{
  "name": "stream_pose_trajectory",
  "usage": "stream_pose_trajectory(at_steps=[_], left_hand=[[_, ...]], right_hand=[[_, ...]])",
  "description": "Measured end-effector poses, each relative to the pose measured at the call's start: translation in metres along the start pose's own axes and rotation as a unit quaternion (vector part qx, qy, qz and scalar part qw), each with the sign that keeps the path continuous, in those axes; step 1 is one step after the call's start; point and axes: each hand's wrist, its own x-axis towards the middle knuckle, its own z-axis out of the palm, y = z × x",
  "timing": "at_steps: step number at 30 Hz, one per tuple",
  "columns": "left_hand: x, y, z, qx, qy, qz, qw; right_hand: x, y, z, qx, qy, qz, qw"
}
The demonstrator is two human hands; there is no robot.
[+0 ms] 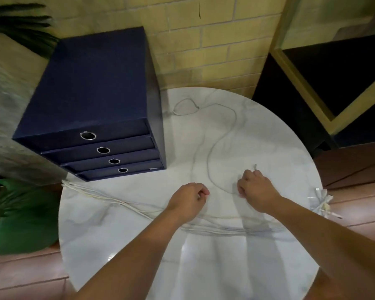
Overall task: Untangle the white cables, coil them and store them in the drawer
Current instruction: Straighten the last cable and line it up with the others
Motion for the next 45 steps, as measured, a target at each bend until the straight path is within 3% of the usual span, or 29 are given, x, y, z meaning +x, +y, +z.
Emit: stream_pose_trajectory(at_steps=[3,6,9,12,15,21,23,26,33,41,45], left_hand=[[0.0,0.013,0.01,-0.018,0.007,-0.019,1.0],[-0.001,0.023,0.014,-0.043,0.003,-0.032,0.999],[-0.002,0.035,0.015,-0.067,-0.003,-0.018,0.998],[-0.006,0.049,0.015,-0.118,-0.025,-0.007,0.993],[-0.013,0.059,0.009,-0.155,-0.016,-0.011,0.988],[-0.033,0.056,-0.017,-0.235,0.013,-0.039,0.971],[-0.039,0.052,-0.028,-0.24,0.026,-0.047,0.969],[-0.046,0.049,-0.052,-0.165,0.074,-0.026,0.983],[-0.061,0.047,-0.109,-0.004,0.119,0.051,0.992],[-0.076,0.042,-0.155,0.174,0.22,0.084,0.956],[-0.084,0.036,-0.159,0.233,0.27,0.099,0.929]], right_hand=[[0.002,0.006,-0.01,0.107,-0.046,-0.035,0.993],[-0.001,0.003,-0.032,0.299,-0.05,-0.035,0.952],[-0.004,-0.004,-0.054,0.418,-0.043,-0.055,0.906],[-0.005,-0.009,-0.075,0.484,-0.038,-0.079,0.871],[-0.004,-0.016,-0.091,0.503,-0.027,-0.08,0.86],[0.0,-0.029,-0.109,0.399,0.01,-0.13,0.908],[0.002,-0.032,-0.111,0.323,0.06,-0.159,0.931],[0.002,-0.042,-0.116,0.247,0.128,-0.184,0.943],[-0.017,-0.074,-0.149,0.246,0.133,-0.186,0.942],[-0.034,-0.087,-0.182,0.163,0.171,-0.098,0.967],[-0.035,-0.096,-0.194,0.144,0.107,-0.078,0.981]])
